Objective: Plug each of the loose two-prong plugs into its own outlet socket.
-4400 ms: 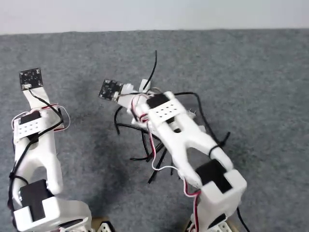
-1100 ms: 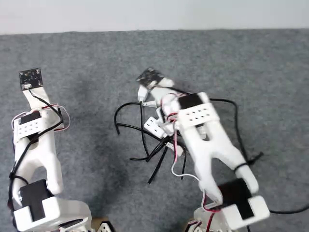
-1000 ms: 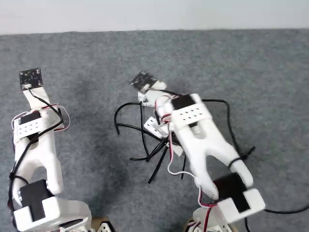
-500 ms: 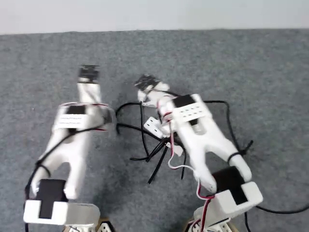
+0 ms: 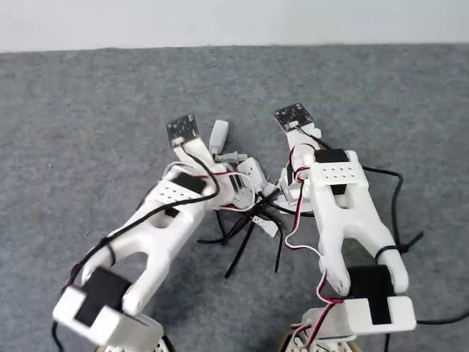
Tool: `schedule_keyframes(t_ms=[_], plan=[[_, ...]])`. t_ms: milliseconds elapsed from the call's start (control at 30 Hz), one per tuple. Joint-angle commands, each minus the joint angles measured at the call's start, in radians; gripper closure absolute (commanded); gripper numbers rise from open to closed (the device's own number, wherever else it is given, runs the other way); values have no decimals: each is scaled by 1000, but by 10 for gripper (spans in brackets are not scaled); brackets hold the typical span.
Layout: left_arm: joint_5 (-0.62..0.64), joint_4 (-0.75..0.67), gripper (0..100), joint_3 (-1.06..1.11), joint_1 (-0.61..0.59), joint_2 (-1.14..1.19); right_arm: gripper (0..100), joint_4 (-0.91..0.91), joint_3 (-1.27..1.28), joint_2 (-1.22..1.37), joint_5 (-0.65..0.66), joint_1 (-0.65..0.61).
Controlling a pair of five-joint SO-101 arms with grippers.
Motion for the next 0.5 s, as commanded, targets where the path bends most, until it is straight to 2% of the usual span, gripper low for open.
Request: schedule_keyframes(t_ms=[0, 167, 467], plan=[[34, 5, 859, -120, 3, 98, 805, -15, -2, -51, 15, 12], [35, 173, 859, -303, -5, 226, 805, -16, -2, -51, 23, 12], [35, 216, 859, -344, 21, 255, 805, -16, -2, -45, 26, 10]])
